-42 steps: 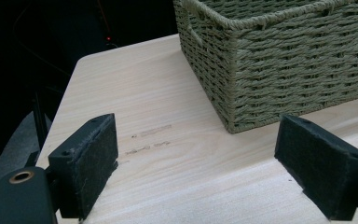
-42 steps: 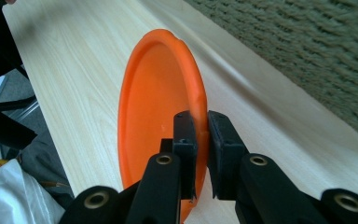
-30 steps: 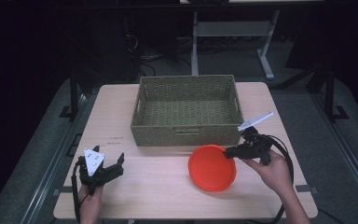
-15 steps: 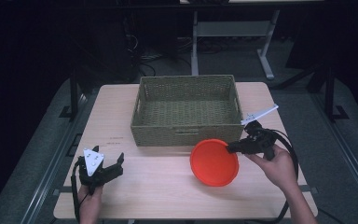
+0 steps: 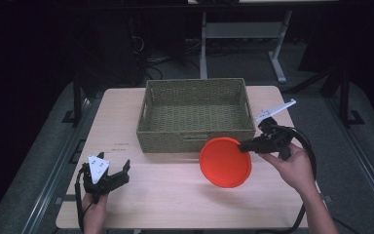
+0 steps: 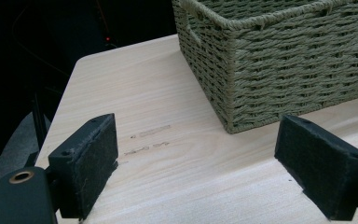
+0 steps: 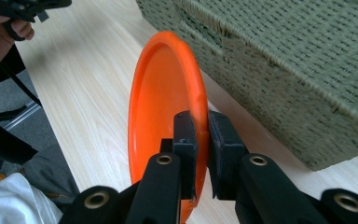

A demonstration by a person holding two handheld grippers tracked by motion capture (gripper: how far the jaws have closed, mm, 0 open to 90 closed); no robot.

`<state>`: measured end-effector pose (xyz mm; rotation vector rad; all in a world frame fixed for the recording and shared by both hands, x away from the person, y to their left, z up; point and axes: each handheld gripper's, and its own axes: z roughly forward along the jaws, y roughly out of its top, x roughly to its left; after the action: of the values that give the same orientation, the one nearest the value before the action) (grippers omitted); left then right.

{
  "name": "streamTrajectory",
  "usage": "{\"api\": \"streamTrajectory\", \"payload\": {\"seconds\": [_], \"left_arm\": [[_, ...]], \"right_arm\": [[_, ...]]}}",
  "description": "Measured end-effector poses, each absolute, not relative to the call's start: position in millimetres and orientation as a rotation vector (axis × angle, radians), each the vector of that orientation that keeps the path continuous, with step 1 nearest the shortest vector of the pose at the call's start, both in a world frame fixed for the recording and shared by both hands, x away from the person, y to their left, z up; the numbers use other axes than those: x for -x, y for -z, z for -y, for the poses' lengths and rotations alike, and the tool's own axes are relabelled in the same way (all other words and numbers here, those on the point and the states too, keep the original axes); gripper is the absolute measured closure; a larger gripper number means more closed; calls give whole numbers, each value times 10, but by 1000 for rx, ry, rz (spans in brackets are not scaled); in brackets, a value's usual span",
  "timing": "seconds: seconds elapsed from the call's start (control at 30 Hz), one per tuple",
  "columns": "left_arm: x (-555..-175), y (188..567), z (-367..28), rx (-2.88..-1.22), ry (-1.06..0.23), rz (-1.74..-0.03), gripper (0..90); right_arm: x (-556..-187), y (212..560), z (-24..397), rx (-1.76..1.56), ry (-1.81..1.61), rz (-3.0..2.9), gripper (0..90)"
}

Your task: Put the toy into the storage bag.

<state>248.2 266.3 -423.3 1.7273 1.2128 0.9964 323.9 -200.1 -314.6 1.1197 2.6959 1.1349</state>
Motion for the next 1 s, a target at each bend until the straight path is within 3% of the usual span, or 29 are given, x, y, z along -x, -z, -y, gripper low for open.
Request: {"api": "streamTrajectory", "payload": {"seconds": [1.0], "left_arm": [[-2498,4232,-2692,-1711,-1006,-1216,127]], "right_arm": [[-3487,2623,1977,-1105,-1122,-2661,823]]}}
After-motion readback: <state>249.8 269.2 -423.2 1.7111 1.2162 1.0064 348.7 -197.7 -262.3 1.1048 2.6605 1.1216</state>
